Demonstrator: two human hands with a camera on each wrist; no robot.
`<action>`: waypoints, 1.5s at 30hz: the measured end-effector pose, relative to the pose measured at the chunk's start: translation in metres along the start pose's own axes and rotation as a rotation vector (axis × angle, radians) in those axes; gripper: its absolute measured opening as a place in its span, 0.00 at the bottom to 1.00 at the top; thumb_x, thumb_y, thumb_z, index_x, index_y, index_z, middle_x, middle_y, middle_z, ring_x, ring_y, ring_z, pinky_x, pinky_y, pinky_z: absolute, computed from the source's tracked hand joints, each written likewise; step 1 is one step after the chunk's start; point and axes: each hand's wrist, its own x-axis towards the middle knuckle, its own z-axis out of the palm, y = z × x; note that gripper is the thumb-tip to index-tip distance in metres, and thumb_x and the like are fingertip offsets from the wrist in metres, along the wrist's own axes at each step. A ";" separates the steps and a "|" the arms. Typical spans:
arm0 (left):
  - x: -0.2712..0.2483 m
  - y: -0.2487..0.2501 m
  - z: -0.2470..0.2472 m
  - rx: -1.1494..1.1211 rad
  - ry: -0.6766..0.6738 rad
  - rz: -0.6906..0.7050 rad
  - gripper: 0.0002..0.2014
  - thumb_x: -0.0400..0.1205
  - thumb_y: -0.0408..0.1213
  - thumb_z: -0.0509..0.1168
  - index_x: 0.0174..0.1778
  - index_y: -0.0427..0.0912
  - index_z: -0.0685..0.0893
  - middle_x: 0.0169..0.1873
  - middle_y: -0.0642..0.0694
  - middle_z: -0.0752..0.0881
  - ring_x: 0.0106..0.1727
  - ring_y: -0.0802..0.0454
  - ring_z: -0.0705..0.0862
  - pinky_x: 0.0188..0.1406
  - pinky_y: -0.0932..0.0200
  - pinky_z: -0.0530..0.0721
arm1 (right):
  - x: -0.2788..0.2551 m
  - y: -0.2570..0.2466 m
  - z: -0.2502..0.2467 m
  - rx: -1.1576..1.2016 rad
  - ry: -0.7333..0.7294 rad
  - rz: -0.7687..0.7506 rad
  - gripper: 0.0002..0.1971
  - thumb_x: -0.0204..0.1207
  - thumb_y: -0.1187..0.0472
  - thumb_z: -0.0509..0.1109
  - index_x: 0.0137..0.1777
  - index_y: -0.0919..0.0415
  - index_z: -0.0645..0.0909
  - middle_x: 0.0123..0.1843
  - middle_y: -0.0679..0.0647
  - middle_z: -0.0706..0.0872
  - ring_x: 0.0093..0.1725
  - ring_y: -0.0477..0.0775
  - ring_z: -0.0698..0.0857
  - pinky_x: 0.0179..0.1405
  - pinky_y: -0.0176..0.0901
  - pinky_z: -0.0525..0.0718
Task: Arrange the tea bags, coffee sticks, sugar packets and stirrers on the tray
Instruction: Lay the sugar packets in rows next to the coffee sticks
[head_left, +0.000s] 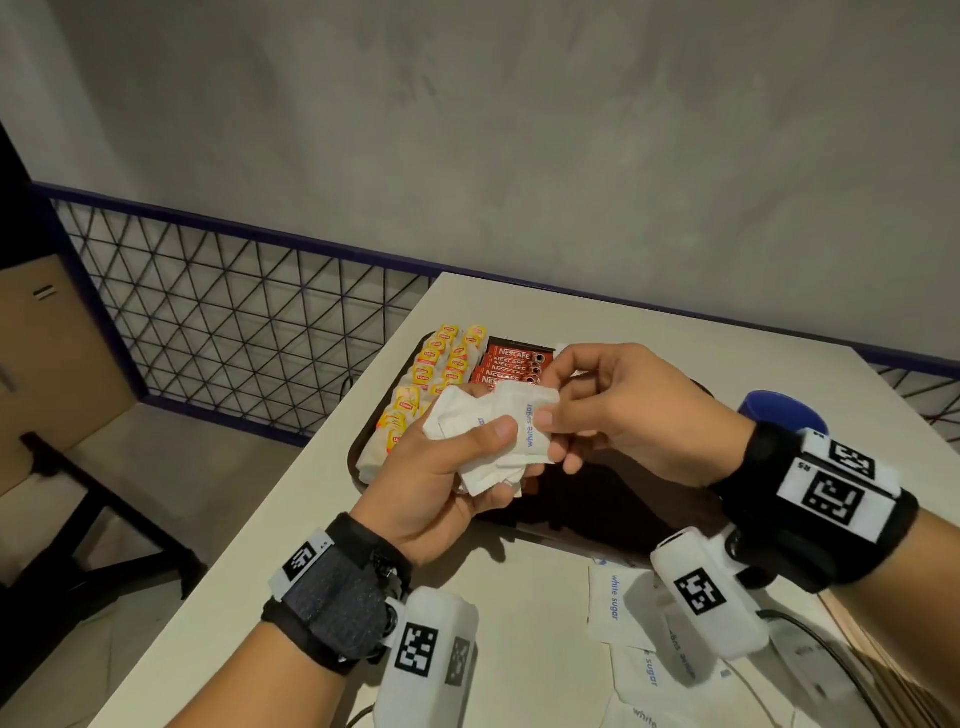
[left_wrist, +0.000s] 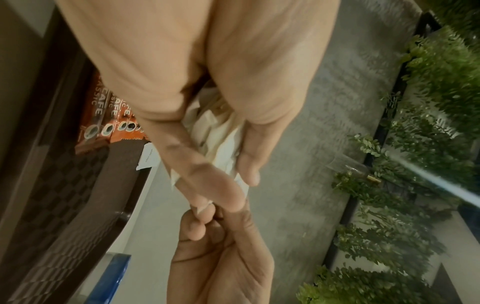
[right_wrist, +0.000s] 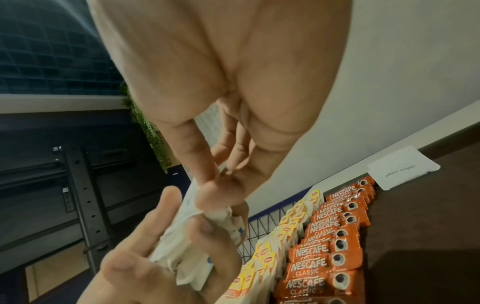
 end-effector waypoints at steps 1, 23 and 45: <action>0.000 0.000 0.000 -0.008 0.006 0.006 0.20 0.73 0.30 0.74 0.61 0.46 0.87 0.51 0.37 0.90 0.40 0.43 0.91 0.21 0.62 0.83 | -0.001 -0.001 -0.001 0.045 -0.002 0.010 0.12 0.78 0.79 0.74 0.57 0.71 0.79 0.41 0.77 0.87 0.29 0.62 0.88 0.31 0.50 0.91; 0.005 -0.003 -0.001 0.040 0.194 0.099 0.33 0.71 0.27 0.80 0.72 0.38 0.77 0.50 0.38 0.89 0.41 0.46 0.91 0.23 0.64 0.84 | 0.026 0.012 -0.038 -0.357 0.104 0.007 0.03 0.77 0.58 0.82 0.46 0.56 0.94 0.44 0.62 0.94 0.34 0.54 0.83 0.37 0.47 0.83; 0.005 0.002 -0.005 0.010 0.174 0.024 0.25 0.68 0.31 0.78 0.60 0.44 0.81 0.48 0.37 0.89 0.46 0.39 0.91 0.27 0.60 0.87 | 0.161 0.081 -0.099 -0.602 0.343 0.306 0.12 0.69 0.59 0.88 0.45 0.66 0.91 0.34 0.57 0.94 0.34 0.54 0.93 0.41 0.43 0.90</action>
